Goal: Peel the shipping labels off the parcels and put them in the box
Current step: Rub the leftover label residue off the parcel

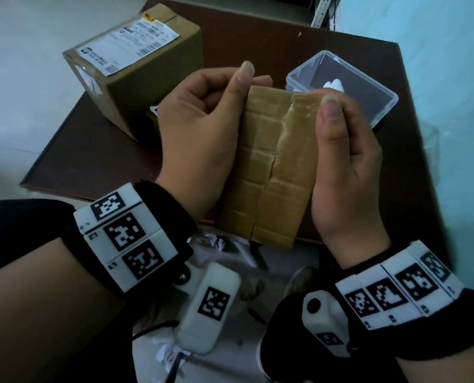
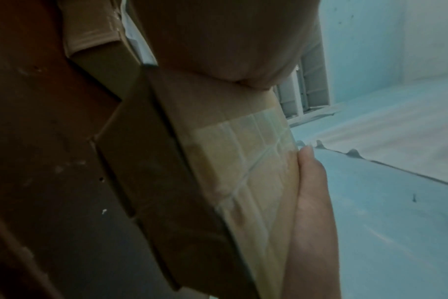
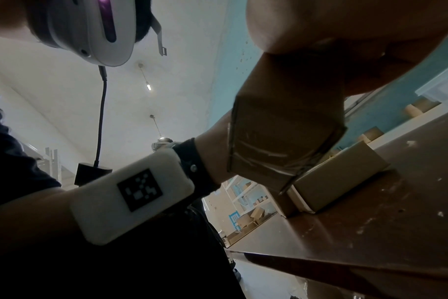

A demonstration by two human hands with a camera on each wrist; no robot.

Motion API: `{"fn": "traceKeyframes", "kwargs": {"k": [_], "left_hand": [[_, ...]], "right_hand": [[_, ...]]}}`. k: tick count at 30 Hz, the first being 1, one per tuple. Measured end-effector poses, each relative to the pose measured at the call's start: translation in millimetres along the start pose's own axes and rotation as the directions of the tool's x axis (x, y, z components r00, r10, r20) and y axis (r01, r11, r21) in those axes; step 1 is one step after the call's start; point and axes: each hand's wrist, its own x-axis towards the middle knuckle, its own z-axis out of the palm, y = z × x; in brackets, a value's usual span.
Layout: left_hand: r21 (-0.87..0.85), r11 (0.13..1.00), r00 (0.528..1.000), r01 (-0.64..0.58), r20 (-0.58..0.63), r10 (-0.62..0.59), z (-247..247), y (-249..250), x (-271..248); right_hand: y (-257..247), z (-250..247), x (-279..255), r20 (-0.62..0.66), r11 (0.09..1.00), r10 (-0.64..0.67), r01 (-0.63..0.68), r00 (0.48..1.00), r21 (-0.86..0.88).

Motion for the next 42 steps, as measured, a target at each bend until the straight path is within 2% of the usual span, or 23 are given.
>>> {"fn": "traceKeyframes", "kwargs": {"k": [3,6,10,15,18,25,30,32,36,42], "left_hand": [[-0.040,0.999,0.999,0.032,0.006,-0.031,0.8,1.5,-0.3],[0.053,0.999,1.000,-0.006,0.031,0.004,0.6,-1.8,0.2],[0.093,0.996,0.997,0.013,0.076,-0.021,1.3,-2.9,-1.2],[0.293,0.949,0.958,0.114,0.222,-0.184,3.8,-4.3,-3.8],[0.353,0.935,0.966,0.043,0.223,-0.128,2.8,-6.9,-6.1],[0.412,0.909,0.972,-0.065,0.232,-0.036,2.8,-8.7,-10.1],[0.418,0.906,0.974,-0.061,0.222,-0.036,5.8,-8.2,-13.9],[0.411,0.910,0.966,-0.063,0.254,-0.048,6.4,-8.6,-14.4],[0.520,0.854,0.940,-0.027,0.303,-0.155,4.2,-10.4,-14.4],[0.527,0.845,0.940,-0.088,0.325,-0.105,2.2,-6.6,-18.8]], "right_hand": [[-1.1,-0.3,0.4,-0.005,1.000,0.015,-0.015,1.000,-0.016],[-1.0,-0.4,-0.2,-0.015,0.999,0.035,-0.035,0.999,-0.024],[-1.9,-0.9,0.6,-0.011,0.999,0.050,-0.050,0.999,-0.003],[-1.0,-2.9,0.8,0.035,0.982,0.168,-0.170,0.985,0.080],[-0.2,-3.3,-0.6,0.060,0.971,0.206,-0.211,0.977,0.109],[-0.1,-2.9,-2.1,0.061,0.974,0.193,-0.198,0.979,0.111],[-0.9,-3.6,-2.4,0.060,0.975,0.195,-0.200,0.979,0.100],[-1.2,-4.1,-2.1,0.063,0.975,0.197,-0.202,0.978,0.091],[-0.1,-4.8,-0.6,0.063,0.970,0.224,-0.229,0.973,0.088],[-0.2,-2.1,-2.1,0.023,0.972,0.234,-0.235,0.972,0.022]]}}
